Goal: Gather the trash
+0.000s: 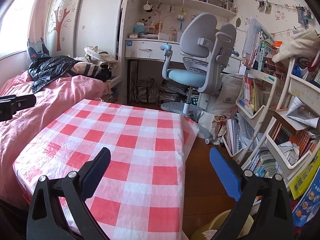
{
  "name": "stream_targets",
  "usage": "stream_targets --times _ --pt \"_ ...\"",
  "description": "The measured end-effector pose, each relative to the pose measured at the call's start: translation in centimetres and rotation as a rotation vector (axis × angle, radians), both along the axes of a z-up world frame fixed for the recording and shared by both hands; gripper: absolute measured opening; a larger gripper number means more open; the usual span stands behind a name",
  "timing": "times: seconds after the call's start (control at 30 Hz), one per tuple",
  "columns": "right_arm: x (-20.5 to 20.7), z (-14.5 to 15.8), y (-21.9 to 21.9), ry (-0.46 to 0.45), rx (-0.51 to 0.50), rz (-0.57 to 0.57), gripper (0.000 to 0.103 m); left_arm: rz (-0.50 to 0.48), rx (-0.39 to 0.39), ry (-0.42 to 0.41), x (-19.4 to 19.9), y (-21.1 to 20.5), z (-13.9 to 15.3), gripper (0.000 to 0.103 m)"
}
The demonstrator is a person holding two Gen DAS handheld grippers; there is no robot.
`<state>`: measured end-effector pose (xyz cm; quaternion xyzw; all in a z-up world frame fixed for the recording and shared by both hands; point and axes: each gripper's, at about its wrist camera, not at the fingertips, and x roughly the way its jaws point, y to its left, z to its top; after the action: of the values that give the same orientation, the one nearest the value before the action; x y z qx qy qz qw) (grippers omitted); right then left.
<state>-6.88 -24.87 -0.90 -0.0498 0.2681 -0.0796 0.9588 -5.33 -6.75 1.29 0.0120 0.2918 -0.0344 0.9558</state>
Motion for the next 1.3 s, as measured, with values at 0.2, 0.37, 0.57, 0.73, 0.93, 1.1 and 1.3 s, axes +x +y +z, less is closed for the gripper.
stream_targets --times 0.2,0.37,0.57,0.73,0.93,1.1,1.3 --pt "0.3 -0.1 0.5 0.005 -0.012 0.003 0.095 0.007 -0.005 -0.001 -0.1 0.4 0.0 0.096" --pt "0.2 -0.1 0.5 0.006 -0.014 0.006 0.095 0.015 -0.019 -0.002 -0.3 1.4 0.0 0.096" --pt "0.4 0.0 0.8 0.007 -0.021 0.008 0.095 0.015 -0.017 -0.002 -0.3 1.4 0.0 0.096" --pt "0.4 0.0 0.8 0.006 -0.019 0.008 0.095 0.016 -0.016 -0.003 -0.3 1.4 0.0 0.096" --pt "0.3 0.0 0.8 0.004 -0.020 0.008 0.095 0.017 -0.015 -0.002 -0.3 1.3 0.0 0.096" --pt "0.3 0.0 0.8 0.004 -0.020 0.008 0.095 0.018 -0.013 -0.002 -0.3 1.4 0.0 0.096" --pt "0.3 0.1 0.8 0.004 -0.020 0.008 0.095 0.013 -0.018 -0.002 -0.4 1.9 0.1 0.096"
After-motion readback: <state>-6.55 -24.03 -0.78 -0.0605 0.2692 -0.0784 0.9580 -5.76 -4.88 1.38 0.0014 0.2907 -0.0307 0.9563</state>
